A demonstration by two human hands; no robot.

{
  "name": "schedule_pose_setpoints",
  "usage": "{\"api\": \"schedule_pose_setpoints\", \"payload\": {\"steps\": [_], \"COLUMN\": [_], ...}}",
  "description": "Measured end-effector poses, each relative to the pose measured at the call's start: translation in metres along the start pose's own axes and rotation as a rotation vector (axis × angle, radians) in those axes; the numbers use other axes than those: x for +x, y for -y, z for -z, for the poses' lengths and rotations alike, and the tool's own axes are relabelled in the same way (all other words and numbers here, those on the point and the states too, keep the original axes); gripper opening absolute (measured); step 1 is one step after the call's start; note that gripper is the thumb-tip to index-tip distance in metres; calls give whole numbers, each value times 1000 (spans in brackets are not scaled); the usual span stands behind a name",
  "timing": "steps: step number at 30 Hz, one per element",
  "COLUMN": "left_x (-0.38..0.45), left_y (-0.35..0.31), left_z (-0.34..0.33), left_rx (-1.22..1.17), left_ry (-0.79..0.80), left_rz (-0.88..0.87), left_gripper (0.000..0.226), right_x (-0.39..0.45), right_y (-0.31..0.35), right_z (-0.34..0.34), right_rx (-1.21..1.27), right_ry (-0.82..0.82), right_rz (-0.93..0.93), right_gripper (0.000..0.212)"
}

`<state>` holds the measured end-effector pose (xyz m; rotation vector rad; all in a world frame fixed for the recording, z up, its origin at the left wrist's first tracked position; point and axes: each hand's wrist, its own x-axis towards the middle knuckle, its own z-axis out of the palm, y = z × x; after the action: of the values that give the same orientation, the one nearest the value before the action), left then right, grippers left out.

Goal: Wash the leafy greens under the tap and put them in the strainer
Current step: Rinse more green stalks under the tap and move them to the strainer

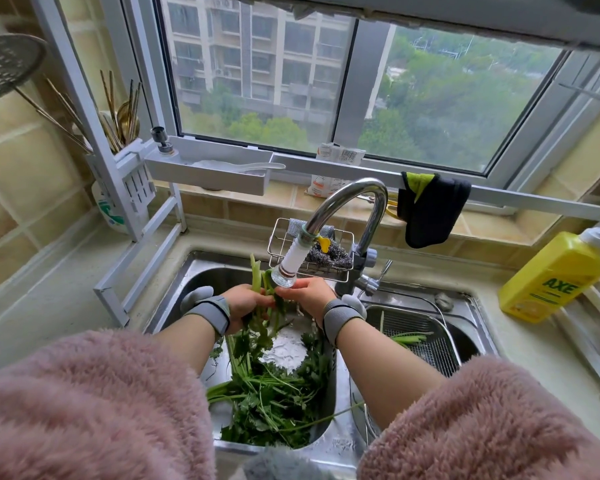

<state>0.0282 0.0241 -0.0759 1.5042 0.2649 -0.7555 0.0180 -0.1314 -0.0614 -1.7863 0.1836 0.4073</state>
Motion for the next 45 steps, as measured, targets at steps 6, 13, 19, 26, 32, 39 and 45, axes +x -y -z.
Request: {"api": "schedule_pose_setpoints", "payload": {"steps": [6,13,19,26,32,39,45], "left_x": [-1,1,3,-1,-3,-2,-7], "left_y": [-4,3,1,0,-3,2,-10], "left_z": [-3,2,3,1,-4,-10,-27], "left_rx": [-143,-29,-21,39,11,-51,-277], "left_ry": [-13,-78,6,49,65,-94,-79], "left_rz": [41,-17,-28,-8,-8,-50,49], "left_gripper": [20,28,13,20,25,30,19], "right_x": [-6,-2,0,4,6,6,2], "right_y": [2,-7,-10,-8,-16,-24,-12], "right_z": [-1,-4,1,6,3,-2,-4], "right_rx": [-126,-98,-18,175,-52,-67,15], "right_ry": [58,79,43,52,106,126,93], "right_rz": [27,-22,-26,-31,29,-63,-66], "right_gripper": [33,12,22,34,58,18,24]}}
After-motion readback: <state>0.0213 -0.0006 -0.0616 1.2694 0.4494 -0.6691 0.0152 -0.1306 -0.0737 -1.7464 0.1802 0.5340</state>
